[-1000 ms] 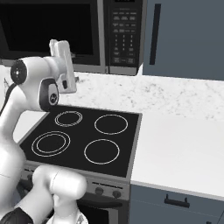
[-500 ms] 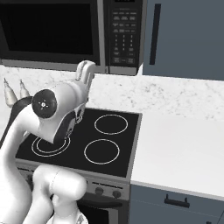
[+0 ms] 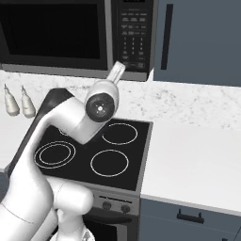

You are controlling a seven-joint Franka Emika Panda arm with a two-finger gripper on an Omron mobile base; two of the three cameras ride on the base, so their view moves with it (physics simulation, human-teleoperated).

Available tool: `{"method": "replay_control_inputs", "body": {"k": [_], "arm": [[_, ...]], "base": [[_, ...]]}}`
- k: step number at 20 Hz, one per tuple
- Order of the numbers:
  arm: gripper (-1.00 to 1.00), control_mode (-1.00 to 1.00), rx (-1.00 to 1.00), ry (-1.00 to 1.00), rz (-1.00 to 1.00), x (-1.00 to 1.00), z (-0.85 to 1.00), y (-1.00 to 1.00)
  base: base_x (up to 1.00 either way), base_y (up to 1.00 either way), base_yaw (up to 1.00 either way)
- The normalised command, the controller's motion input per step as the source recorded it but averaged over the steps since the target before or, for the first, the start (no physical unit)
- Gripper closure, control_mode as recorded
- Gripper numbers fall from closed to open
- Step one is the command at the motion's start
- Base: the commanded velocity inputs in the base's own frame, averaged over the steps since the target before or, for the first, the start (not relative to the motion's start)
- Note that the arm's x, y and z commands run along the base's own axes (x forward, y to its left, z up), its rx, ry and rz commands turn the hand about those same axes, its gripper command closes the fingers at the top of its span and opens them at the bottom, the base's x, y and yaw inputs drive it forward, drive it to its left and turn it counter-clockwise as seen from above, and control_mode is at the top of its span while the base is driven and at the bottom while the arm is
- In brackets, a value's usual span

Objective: Pick the squash from the sink and place it in the bowl. Then pick the bowl and place it in the microwave. Then close the microwave door and press the start button.

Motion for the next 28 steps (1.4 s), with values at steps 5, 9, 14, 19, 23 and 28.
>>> {"method": "replay_control_inputs", "body": {"k": [5, 9, 14, 19, 23, 28], "arm": [[-1.00, -1.00, 0.06, -0.04, 0.22, 0.42, 0.00, 0.00], [-1.00, -1.00, 0.04, -0.08, 0.20, 0.42, 0.00, 0.00], [-1.00, -1.00, 0.03, -0.01, 0.14, 0.48, 0.00, 0.00], [-1.00, -1.00, 0.04, 0.00, 0.07, 0.33, 0.00, 0.00], [-1.00, -1.00, 0.04, 0.00, 0.03, 0.27, 0.00, -0.01], [-1.00, -1.00, 0.04, 0.00, 0.00, 0.25, 0.00, -0.03]], "base": [[0.00, 0.00, 0.00], [0.00, 0.00, 0.00], [0.00, 0.00, 0.00], [0.00, 0.00, 0.00], [0.00, 0.00, 0.00], [0.00, 0.00, 0.00]]}}
